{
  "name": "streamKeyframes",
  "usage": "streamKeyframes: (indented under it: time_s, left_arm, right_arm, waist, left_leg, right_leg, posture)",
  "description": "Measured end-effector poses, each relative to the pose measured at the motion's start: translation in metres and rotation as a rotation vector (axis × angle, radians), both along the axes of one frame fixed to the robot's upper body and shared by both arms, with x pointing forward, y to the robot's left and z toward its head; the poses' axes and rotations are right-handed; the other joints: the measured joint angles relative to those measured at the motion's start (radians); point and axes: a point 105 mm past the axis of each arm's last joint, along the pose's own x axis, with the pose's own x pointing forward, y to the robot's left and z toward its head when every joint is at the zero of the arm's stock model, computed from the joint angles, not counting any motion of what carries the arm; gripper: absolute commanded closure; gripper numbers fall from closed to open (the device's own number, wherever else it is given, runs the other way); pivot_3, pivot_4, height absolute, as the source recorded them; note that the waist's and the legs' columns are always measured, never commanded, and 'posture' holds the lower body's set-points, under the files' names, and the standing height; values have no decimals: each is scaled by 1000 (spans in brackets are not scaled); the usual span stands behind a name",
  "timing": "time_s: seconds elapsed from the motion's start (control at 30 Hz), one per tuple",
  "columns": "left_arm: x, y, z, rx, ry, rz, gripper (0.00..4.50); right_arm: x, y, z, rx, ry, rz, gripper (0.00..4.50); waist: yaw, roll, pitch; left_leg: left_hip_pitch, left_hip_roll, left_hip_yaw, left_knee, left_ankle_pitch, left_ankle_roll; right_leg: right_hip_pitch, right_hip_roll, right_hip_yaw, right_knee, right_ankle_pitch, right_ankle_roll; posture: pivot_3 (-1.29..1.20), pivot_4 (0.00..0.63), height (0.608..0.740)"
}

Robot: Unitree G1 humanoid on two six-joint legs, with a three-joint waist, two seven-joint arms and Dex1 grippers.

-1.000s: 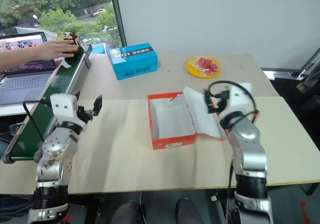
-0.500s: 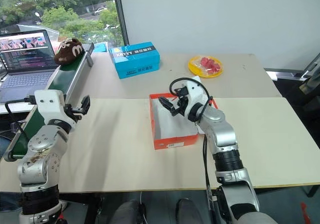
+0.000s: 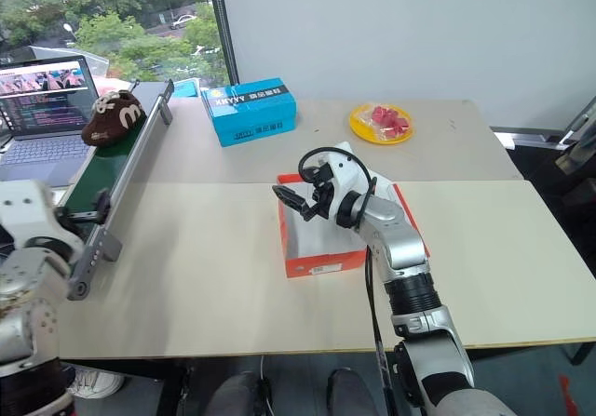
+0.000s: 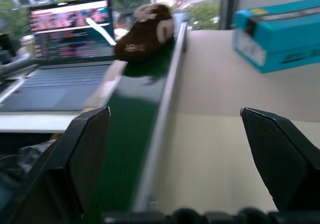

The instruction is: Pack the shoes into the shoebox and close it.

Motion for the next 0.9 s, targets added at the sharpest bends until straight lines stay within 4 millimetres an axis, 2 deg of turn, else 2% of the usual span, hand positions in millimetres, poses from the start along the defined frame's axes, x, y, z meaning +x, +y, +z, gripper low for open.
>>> streamKeyframes:
  time_s: [0.17, 0.3, 0.4, 0.5, 0.63, 0.9]
  left_arm:
    - [1, 29, -13, -2, 105, -31, 22]
    - [1, 49, -17, 35, 195, -103, 22]
    - [7, 63, -14, 78, 239, -159, 22]
    - [18, 72, -2, 104, 234, -202, 22]
    - [33, 77, 7, 127, 236, -248, 22]
    - [50, 83, -2, 70, 275, -278, 22]
  right_arm:
    - [-15, 15, 4, -35, -31, 111, 0]
    - [-18, 14, -2, -47, -22, 118, 0]
    - [-18, 14, -5, -60, -19, 111, 0]
    - [-19, 14, -5, -66, -28, 100, 0]
    - [-21, 13, -12, -73, -16, 92, 0]
    - [-28, 12, -13, -88, -19, 92, 0]
  waist:
    - [-1, 0, 0]
    - [-1, 0, 0]
    - [1, -1, 1]
    - [1, -1, 0]
    - [1, -1, 0]
    - [-3, -3, 1]
  left_leg:
    - [0, 1, 0, 0, 0, 0]
    - [0, 1, 1, -1, 0, -1]
    - [-2, 1, 3, -1, 1, -1]
    - [-5, 1, 5, -1, 1, -2]
    - [-10, 0, 9, 0, 1, -2]
    - [-11, 0, 11, 1, 1, -2]
  right_leg:
    - [-1, 0, -1, 0, 0, -1]
    - [-2, -1, -1, 0, -1, -2]
    - [-4, -1, -3, 1, -1, -3]
    - [-8, -1, -3, 1, -1, -3]
    - [-11, 0, -4, 2, 0, -3]
    - [-12, 1, -4, 3, 0, -3]
  posture:
    - [0, 150, 740]
    - [0, 150, 740]
    - [0, 150, 740]
    - [0, 150, 740]
    - [0, 150, 740]
    - [0, 150, 740]
